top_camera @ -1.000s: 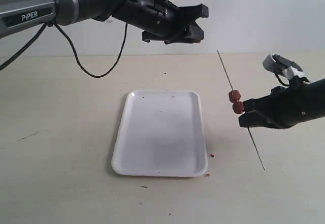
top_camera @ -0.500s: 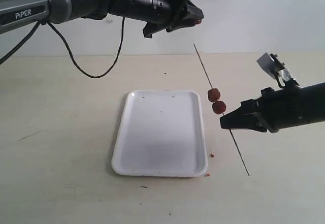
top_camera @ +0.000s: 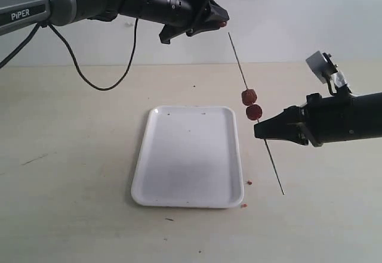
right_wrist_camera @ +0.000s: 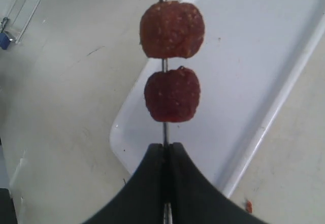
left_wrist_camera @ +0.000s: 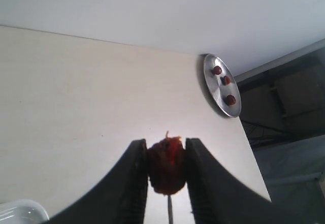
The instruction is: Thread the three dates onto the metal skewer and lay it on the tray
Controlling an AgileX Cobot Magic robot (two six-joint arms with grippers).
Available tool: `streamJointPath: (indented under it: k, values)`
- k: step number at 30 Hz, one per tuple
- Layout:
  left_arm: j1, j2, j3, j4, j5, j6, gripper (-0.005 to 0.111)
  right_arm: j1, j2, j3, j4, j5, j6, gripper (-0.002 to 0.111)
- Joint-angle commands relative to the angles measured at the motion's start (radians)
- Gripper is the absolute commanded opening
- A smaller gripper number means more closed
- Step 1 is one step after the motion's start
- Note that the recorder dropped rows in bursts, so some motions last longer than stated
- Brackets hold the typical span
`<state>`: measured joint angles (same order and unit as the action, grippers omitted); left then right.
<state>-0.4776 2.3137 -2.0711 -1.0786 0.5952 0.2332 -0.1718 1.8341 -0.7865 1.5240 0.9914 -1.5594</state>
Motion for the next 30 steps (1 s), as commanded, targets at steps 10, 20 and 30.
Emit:
streamJointPath:
  k: [10,20,30]
  values:
    - [0.0,-0.014,0.0,0.015,0.077,-0.006,0.027,-0.002,-0.005,0.002,0.025,0.034,-0.04,0.0]
    - [-0.008,-0.014,0.0,0.04,0.106,-0.002,0.027,-0.002,-0.005,0.002,0.01,0.034,-0.063,0.0]
    - [-0.008,-0.014,0.0,0.024,0.097,-0.002,0.027,-0.002,-0.005,0.002,-0.031,0.034,-0.051,0.0]
